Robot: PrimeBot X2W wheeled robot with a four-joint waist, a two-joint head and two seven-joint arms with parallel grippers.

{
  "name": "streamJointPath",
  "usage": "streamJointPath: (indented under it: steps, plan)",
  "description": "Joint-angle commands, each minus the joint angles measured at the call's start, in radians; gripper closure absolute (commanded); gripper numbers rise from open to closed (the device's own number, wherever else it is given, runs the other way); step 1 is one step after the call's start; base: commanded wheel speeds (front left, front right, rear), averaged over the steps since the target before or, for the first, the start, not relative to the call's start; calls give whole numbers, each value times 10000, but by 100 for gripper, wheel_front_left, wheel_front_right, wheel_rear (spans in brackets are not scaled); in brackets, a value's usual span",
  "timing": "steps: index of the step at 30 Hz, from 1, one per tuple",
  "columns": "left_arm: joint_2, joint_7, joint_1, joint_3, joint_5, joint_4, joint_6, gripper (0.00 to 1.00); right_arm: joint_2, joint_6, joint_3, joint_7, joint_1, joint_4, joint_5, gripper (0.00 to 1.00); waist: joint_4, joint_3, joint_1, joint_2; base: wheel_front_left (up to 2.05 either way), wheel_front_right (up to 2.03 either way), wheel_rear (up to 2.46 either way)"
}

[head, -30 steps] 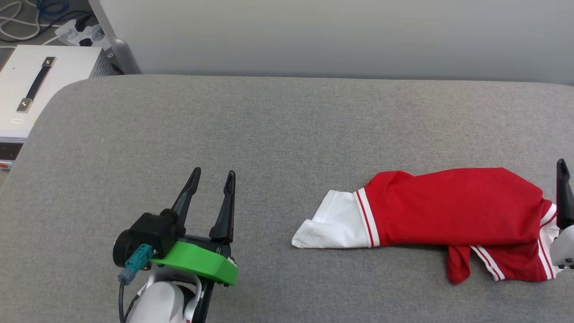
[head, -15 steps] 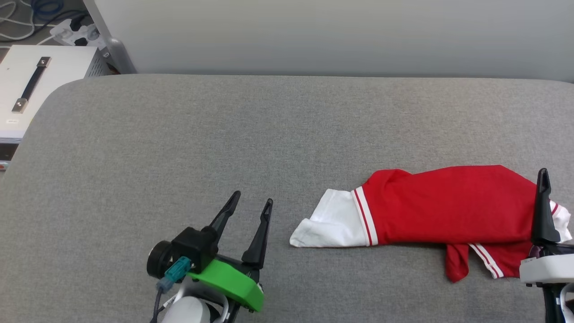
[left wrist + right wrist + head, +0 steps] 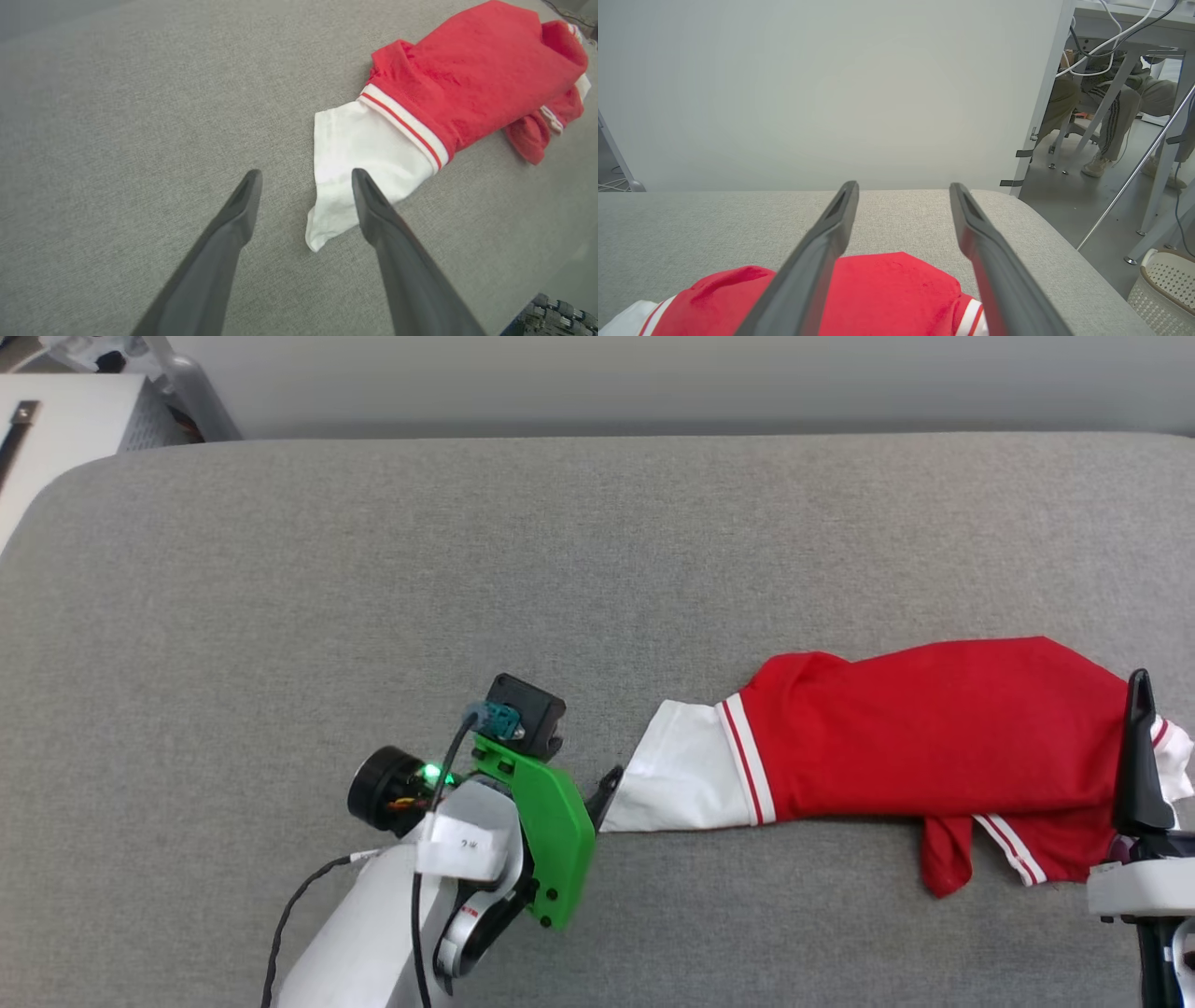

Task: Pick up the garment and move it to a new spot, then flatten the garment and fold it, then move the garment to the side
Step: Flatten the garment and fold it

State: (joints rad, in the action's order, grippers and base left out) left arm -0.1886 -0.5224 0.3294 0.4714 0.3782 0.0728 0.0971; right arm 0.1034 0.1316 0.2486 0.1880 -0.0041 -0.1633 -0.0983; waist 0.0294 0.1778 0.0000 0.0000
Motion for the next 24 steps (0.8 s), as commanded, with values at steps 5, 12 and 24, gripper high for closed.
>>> streamJointPath:
  steps: [5,12,24]
  plan:
    - [-131,-1022,149,206,-87,255,-267,0,-44,-9,-98,62,-319,18,96,0,-545,593,0,0,0,0,0]
    - [-238,-1511,415,247,-74,699,-353,0,-16,-9,-79,235,-485,179,78,0,-808,1004,0,0,0,0,0]
    - [-77,-1109,615,243,-47,2078,-527,100,-4,-9,-112,367,-595,373,205,0,-948,1285,0,0,0,0,0]
